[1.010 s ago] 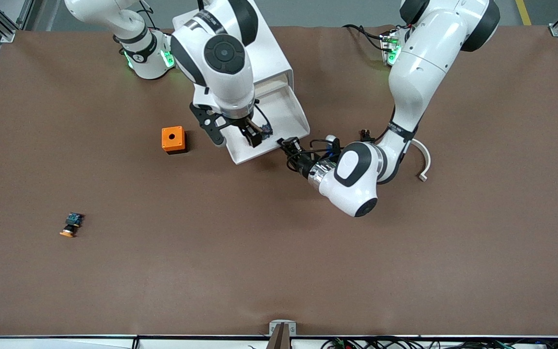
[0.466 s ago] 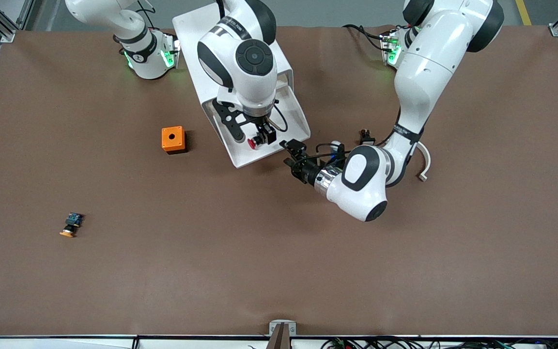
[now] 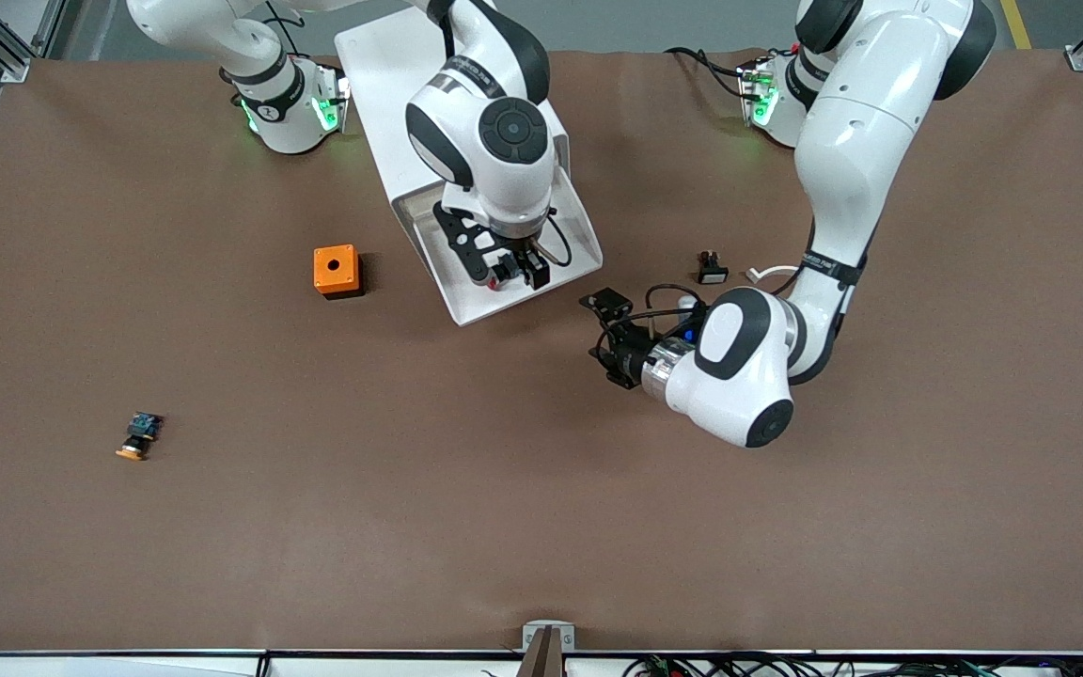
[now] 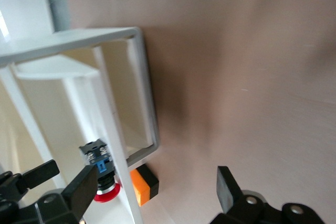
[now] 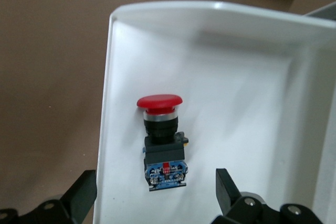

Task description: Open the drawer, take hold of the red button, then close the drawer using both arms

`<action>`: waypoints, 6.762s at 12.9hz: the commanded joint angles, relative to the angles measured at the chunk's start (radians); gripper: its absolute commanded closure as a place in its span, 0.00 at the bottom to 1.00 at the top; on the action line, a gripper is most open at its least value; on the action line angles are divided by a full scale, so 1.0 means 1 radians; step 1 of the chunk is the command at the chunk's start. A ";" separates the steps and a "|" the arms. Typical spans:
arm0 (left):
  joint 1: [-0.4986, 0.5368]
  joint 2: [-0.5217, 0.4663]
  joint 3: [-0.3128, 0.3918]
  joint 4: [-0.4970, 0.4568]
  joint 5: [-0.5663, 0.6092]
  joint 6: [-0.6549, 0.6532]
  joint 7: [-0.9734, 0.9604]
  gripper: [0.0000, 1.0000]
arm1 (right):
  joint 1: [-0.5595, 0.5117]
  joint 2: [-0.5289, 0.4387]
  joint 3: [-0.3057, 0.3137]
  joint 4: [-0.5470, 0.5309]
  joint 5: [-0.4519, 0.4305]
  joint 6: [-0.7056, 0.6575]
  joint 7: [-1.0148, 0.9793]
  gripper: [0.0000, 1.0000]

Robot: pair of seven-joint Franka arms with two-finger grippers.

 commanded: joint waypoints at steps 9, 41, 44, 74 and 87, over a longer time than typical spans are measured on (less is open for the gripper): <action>0.018 -0.161 0.003 0.003 0.398 -0.009 0.718 0.00 | 0.036 0.059 -0.008 0.035 -0.058 -0.020 0.029 0.00; -0.328 -0.166 -0.183 -0.256 0.494 0.287 0.854 0.00 | -0.932 0.046 -0.014 -0.286 -0.095 0.500 -1.790 1.00; -0.345 -0.166 -0.198 -0.263 0.478 0.289 0.802 0.00 | -0.946 0.094 -0.021 -0.283 -0.123 0.541 -1.797 1.00; 0.368 -0.759 -0.057 -0.271 0.816 -0.053 1.788 0.00 | -0.858 -0.275 0.080 0.013 -0.109 -0.244 -1.754 0.00; 0.370 -0.995 0.026 -0.451 0.711 -0.121 2.066 0.00 | -0.967 -0.276 0.071 0.139 0.040 -0.308 -1.890 0.00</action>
